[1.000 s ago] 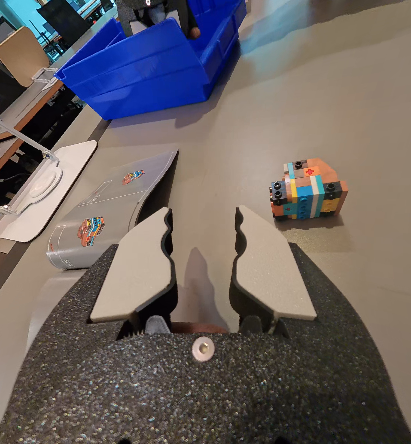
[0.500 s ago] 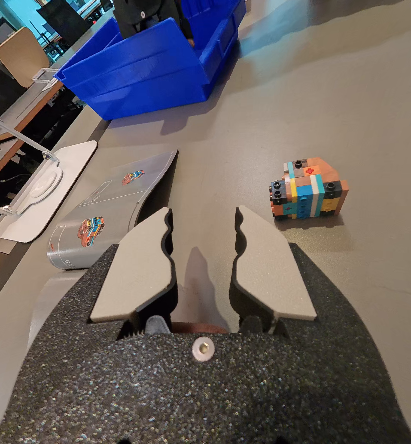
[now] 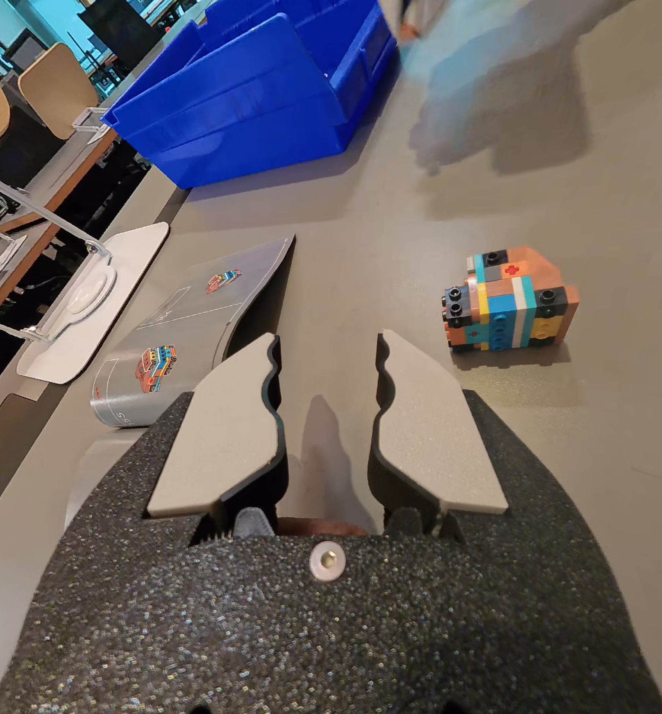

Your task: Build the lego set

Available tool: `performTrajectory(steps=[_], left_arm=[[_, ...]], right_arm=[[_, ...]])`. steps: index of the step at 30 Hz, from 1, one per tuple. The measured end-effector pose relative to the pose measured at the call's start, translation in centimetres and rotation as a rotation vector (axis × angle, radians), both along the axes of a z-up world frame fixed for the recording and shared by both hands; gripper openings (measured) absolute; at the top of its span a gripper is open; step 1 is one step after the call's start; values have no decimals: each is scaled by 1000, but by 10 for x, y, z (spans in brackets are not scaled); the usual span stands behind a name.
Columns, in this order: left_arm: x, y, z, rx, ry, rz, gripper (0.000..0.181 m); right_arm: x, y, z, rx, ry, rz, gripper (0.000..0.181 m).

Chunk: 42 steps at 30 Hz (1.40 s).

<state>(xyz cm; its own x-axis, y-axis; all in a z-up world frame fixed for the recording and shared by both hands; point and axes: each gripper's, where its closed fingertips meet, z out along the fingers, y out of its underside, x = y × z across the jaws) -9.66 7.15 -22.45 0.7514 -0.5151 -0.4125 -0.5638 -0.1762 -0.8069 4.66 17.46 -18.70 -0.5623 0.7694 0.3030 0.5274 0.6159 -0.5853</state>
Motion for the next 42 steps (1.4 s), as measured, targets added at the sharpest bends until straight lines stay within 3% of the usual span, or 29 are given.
performTrajectory(steps=[5,8,11,15,23,31,36,42], left_arm=[[1,-1,-1,4,18,-2,47],[1,-1,-1,7,23,-3,47],[1,-1,-1,8,18,-5,47],[1,-1,0,8,10,-6,47],[1,-1,0,10,13,-2,46],[7,-4,-6,-35,24,-64,47],[7,-4,-10,-83,13,-76,47],[7,-4,-12,-117,-9,-84,47]], right_arm=[[-14,-77,-49,-55,-37,60,7],[-19,-93,-70,-65,-90,72,8],[-21,-99,-72,-110,-115,66,10],[-19,-95,-71,-113,-114,56,24],[-16,-72,-58,-267,82,-34,26],[-21,-29,-5,-575,383,-225,16],[-18,-1,-1,-765,379,-365,12],[-15,-6,-7,-713,348,-362,12]])
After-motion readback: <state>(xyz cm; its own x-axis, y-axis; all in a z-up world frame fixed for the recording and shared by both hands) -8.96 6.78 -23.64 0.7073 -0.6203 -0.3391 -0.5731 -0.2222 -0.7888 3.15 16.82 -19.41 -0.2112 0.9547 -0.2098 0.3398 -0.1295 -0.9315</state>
